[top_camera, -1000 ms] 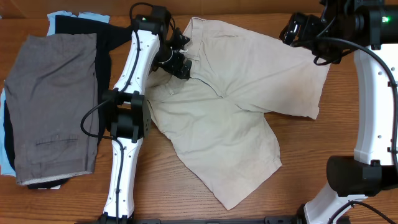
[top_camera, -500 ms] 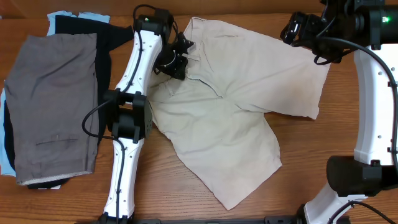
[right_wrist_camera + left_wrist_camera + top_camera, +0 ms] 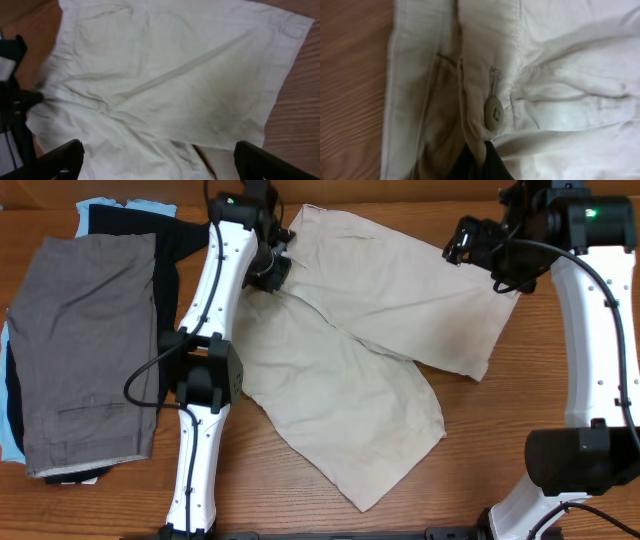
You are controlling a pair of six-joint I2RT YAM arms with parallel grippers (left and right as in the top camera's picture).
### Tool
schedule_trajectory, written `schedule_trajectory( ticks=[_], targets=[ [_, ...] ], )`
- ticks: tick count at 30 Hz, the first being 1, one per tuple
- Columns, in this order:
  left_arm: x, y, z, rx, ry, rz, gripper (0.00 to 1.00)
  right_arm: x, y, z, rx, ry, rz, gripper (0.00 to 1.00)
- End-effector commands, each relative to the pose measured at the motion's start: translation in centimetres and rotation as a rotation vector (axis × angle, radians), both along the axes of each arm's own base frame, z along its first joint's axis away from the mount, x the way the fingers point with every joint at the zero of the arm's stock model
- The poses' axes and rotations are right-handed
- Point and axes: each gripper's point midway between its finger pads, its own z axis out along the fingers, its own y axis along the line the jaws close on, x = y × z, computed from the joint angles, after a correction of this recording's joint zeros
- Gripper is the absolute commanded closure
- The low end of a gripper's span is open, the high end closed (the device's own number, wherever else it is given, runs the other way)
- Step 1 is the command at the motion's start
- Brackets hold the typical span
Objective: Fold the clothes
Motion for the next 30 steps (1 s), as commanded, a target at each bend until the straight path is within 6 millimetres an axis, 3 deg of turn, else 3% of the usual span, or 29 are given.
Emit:
schedule_trajectory(
  ticks=[1,6,9,14,22,23,24,25,26,29,30],
  targets=[
    [1.1,2.3,6.0,0.083,-0.156,0.095,0.96,-0.1,0.3,-3.1,0.034,0.054,0.0,0.01],
    [1.9,5.2,6.2,0.205,-0.2,0.202,0.96,-0.8,1.2,-8.9,0.084,0.131,0.016,0.04],
    [2.7,6.1,6.3,0.217,-0.232,0.253,0.96,-1.2,1.3,-11.0,0.092,0.159,0.001,0.04],
    [3.5,8.1,5.2,0.263,-0.257,0.371,0.96,-1.5,1.3,-11.5,0.094,0.17,0.005,0.04],
    [3.8,10.6,1.6,0.3,-0.229,0.464,0.95,-1.6,1.3,-11.5,0.095,0.174,0.005,0.03],
    [3.9,10.8,1.2,0.305,-0.232,0.469,0.82,-1.6,1.3,-11.5,0.095,0.174,0.005,0.04],
    [4.0,11.1,0.9,0.308,-0.236,0.488,0.62,-1.6,1.3,-11.5,0.095,0.174,0.005,0.04],
    [4.1,11.4,0.6,0.311,-0.241,0.521,0.36,-1.6,1.3,-11.6,0.095,0.176,0.005,0.04],
    [4.1,11.7,0.4,0.306,-0.245,0.548,0.18,-1.7,1.3,-11.6,0.095,0.18,0.004,0.05],
    [3.9,12.1,0.3,0.275,-0.228,0.587,0.0,-1.9,1.3,-11.5,0.095,0.186,0.004,0.05],
    [3.7,12.2,0.6,0.265,-0.222,0.597,0.0,-2.0,1.3,-11.4,0.095,0.185,0.004,0.05]
  ],
)
